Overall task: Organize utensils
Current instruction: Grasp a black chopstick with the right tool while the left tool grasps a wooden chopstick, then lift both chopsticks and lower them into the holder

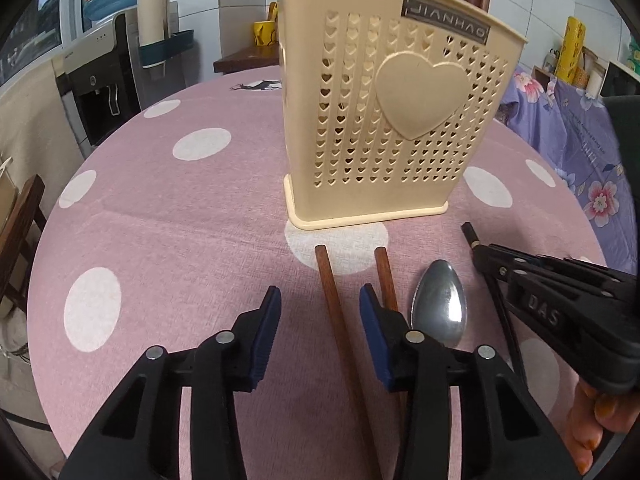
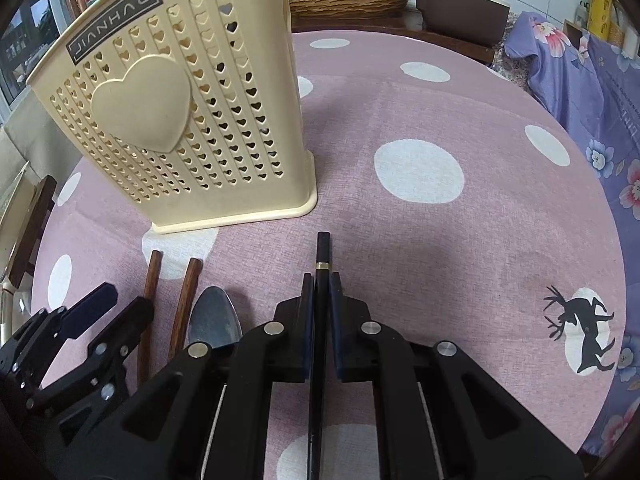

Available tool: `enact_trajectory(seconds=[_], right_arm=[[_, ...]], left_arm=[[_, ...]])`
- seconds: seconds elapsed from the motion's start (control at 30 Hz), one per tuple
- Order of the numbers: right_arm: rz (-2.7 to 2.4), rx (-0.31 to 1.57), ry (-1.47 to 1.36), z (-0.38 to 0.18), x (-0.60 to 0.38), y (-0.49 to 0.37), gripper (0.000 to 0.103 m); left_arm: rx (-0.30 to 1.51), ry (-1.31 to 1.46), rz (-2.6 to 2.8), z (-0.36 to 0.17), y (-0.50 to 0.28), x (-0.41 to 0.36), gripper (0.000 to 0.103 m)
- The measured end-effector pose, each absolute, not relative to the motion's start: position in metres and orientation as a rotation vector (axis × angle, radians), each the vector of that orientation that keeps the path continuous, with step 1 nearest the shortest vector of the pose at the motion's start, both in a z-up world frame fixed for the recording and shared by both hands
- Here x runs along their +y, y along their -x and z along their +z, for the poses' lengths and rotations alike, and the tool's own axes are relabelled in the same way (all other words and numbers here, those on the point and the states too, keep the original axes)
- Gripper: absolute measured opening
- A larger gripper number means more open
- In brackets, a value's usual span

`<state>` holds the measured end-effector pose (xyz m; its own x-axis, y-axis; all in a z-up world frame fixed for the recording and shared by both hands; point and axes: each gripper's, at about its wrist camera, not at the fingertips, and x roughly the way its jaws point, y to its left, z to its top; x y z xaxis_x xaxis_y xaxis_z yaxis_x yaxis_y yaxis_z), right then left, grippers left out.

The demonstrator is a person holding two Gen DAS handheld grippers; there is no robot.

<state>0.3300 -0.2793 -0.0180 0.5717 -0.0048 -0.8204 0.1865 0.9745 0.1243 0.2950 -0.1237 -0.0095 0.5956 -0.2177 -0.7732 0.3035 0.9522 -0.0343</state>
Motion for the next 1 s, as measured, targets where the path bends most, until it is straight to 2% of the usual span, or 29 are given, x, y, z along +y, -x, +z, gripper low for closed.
enact_trajectory(seconds=[0.3, 0.5, 1.0], right_arm=[[-0.114, 0.954, -0.192, -0.018, -0.278, -0.327, 0.008], [-0.116, 0.949, -0.186, -0.017, -0.275, -0.324, 0.008], [-0.082, 0.936, -0.246, -0.014, -0.283, -0.322, 0.008]], left_arm=[[0.890, -0.157, -0.279, -0.014, -0.304, -0.133, 0.030], [0.892, -0.166, -0.269, -0.013, -0.307, -0.136, 0.010], [0.912, -0.047, -0.312, -0.012, -0.313, -0.125, 0.009]])
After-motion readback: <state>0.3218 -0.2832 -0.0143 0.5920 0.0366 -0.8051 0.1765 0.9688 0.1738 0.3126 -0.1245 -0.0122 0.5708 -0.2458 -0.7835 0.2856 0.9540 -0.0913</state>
